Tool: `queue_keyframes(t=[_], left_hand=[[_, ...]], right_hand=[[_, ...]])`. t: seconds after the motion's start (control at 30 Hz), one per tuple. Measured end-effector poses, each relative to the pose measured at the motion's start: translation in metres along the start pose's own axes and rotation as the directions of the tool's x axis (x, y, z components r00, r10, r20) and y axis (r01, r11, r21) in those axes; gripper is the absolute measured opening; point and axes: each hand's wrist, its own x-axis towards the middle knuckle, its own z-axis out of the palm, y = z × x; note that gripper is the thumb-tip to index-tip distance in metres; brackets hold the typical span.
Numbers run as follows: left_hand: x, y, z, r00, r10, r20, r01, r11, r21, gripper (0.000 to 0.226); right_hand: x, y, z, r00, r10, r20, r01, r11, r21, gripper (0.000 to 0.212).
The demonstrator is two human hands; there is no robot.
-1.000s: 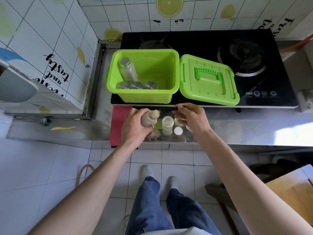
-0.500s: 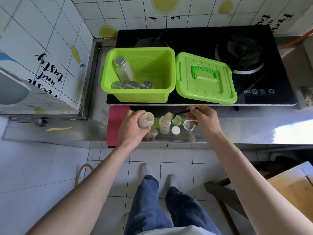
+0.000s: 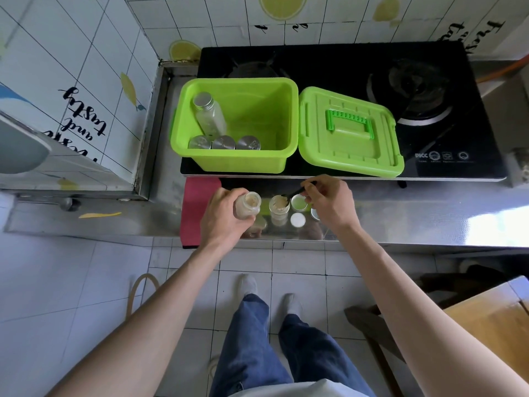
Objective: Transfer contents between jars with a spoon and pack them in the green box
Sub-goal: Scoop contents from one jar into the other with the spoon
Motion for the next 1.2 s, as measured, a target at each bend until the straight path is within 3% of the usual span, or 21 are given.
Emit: queue_keyframes(t=[0.17, 0.33, 0.63, 0.97, 1.2], left_hand=[[0.0, 0.0, 0.001, 1.0, 0.003, 0.001, -0.003, 1.0, 0.004, 0.053], [-0.001, 0.001, 0.001, 1.0, 0.004, 0.005, -0.004, 1.0, 0.014, 0.054], [-0.004, 0.001, -0.001, 1.0, 0.004, 0.002, -0.004, 1.0, 0.019, 0.055], [-0.007, 0.001, -0.003, 1.0, 0.013, -0.006, -0.013, 1.0, 0.01, 0.055], [-0.008, 0.002, -0.003, 1.0, 0.012, -0.011, -0.012, 1.0, -0.001, 0.057]], right_hand=[[-0.004, -0.011, 0.01, 0.992, -0.124, 0.039, 0.13, 0.968, -0.216, 0.014], [-0.012, -0.015, 0.022, 0.948, -0.279, 0.152, 0.318, 0.828, -0.462, 0.015], [-0.019, -0.017, 0.019, 0.911, -0.342, 0.231, 0.412, 0.75, -0.517, 0.017], [-0.02, -0.019, 0.012, 0.941, -0.314, 0.127, 0.337, 0.832, -0.44, 0.013], [-0.027, -0.029, -0.004, 0.977, -0.194, -0.089, 0.186, 0.978, -0.093, 0.013]])
